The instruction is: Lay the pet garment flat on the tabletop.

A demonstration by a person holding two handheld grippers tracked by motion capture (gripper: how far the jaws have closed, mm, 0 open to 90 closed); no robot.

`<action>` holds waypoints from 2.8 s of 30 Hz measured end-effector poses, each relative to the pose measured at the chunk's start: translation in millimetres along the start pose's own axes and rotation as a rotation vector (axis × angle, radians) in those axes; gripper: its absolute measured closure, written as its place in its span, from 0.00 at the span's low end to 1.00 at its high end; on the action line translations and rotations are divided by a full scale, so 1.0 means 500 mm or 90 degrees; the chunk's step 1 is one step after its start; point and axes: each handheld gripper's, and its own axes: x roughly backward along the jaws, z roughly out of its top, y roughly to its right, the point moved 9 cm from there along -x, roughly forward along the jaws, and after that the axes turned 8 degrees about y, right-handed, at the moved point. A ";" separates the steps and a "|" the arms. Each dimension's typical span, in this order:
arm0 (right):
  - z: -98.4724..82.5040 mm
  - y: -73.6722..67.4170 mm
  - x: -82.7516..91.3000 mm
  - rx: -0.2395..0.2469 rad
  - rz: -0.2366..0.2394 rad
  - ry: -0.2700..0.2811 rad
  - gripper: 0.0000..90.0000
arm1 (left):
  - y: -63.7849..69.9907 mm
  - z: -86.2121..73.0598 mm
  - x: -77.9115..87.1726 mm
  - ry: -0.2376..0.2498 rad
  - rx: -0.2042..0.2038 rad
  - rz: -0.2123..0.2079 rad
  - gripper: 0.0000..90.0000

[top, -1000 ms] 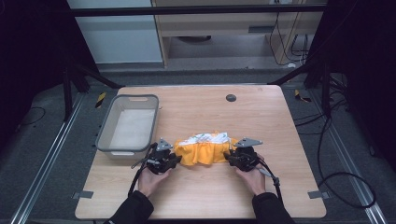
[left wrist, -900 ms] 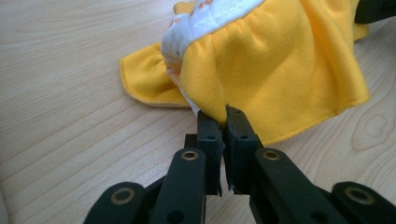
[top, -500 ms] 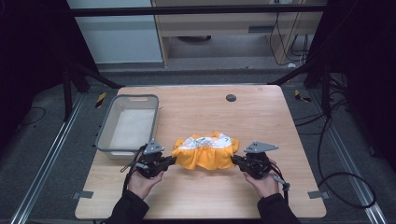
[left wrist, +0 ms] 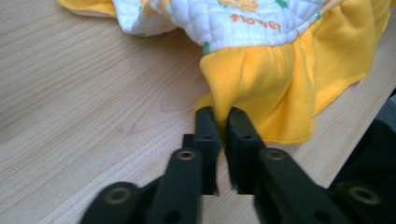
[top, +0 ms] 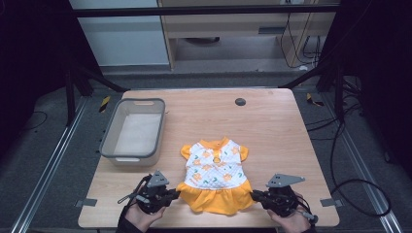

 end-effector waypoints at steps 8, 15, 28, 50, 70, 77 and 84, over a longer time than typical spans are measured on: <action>0.033 0.021 0.007 0.014 -0.026 0.065 0.76 | -0.020 0.054 0.039 0.103 -0.027 0.041 0.50; 0.099 0.085 -0.006 0.006 -0.072 0.127 0.63 | -0.092 0.124 0.019 0.136 -0.035 0.096 0.46; 0.166 0.187 -0.112 -0.014 -0.115 0.135 0.53 | -0.192 0.222 -0.112 0.128 -0.039 0.173 0.46; 0.127 0.243 -0.247 -0.049 -0.124 0.048 0.71 | -0.213 0.159 -0.260 0.023 0.005 0.144 0.65; 0.270 0.206 -0.189 0.017 -0.128 0.203 0.96 | -0.203 0.307 -0.168 0.162 -0.037 0.177 0.93; 0.328 0.246 -0.199 0.029 -0.245 0.221 0.78 | -0.249 0.358 -0.170 0.181 -0.004 0.233 0.73; 0.325 0.228 -0.180 0.041 -0.224 0.218 0.72 | -0.235 0.350 -0.135 0.194 0.016 0.199 0.54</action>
